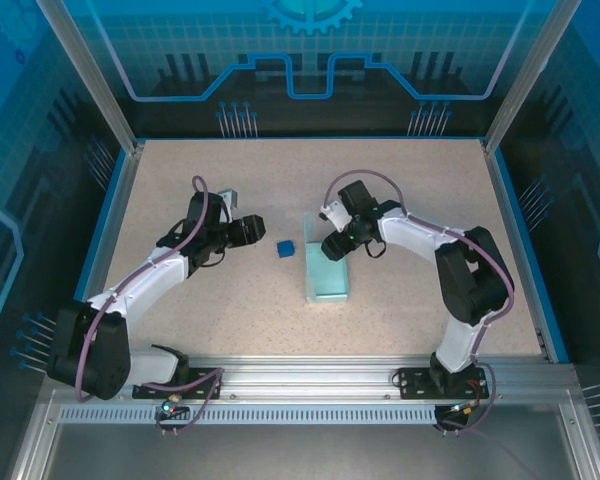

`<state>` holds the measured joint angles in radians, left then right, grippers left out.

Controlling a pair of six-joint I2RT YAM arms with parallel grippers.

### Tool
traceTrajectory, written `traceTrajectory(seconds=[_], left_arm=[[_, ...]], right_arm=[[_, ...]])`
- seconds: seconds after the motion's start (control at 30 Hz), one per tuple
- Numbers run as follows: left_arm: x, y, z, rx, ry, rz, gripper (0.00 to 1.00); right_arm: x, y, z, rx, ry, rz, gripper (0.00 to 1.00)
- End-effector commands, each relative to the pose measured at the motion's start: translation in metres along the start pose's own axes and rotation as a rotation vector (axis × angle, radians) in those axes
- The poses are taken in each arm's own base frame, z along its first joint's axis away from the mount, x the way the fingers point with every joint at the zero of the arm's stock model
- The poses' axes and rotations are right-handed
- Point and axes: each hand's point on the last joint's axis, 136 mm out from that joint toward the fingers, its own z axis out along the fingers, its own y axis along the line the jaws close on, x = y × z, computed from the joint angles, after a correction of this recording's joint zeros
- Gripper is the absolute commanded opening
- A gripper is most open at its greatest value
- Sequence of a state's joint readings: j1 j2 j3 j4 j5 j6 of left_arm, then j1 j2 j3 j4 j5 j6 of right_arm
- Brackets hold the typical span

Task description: Fold the paper box

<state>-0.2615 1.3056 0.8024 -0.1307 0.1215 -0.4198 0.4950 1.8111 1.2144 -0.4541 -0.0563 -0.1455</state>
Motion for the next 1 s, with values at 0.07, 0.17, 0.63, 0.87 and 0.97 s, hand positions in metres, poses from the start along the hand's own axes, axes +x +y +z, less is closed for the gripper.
traceTrajectory(seconds=[0.07, 0.17, 0.63, 0.87, 0.97], left_arm=[[-0.005, -0.005, -0.007, 0.034, -0.018, 0.006, 0.74], [-0.005, -0.005, -0.008, 0.033, -0.020, 0.009, 0.74], [-0.002, -0.008, -0.004, 0.056, -0.006, 0.015, 0.74], [0.000, -0.007, -0.005, 0.053, -0.006, 0.021, 0.74], [0.001, -0.006, -0.004, 0.053, -0.005, 0.021, 0.74]], right_arm=[[-0.004, -0.003, 0.012, -0.047, 0.060, -0.052, 0.64], [-0.003, -0.004, 0.017, -0.053, 0.084, -0.054, 0.62], [-0.003, -0.019, 0.023, -0.050, 0.119, 0.012, 0.46], [0.010, -0.053, 0.010, 0.014, 0.129, 0.147, 0.38], [0.024, -0.076, -0.001, 0.051, 0.127, 0.248, 0.35]])
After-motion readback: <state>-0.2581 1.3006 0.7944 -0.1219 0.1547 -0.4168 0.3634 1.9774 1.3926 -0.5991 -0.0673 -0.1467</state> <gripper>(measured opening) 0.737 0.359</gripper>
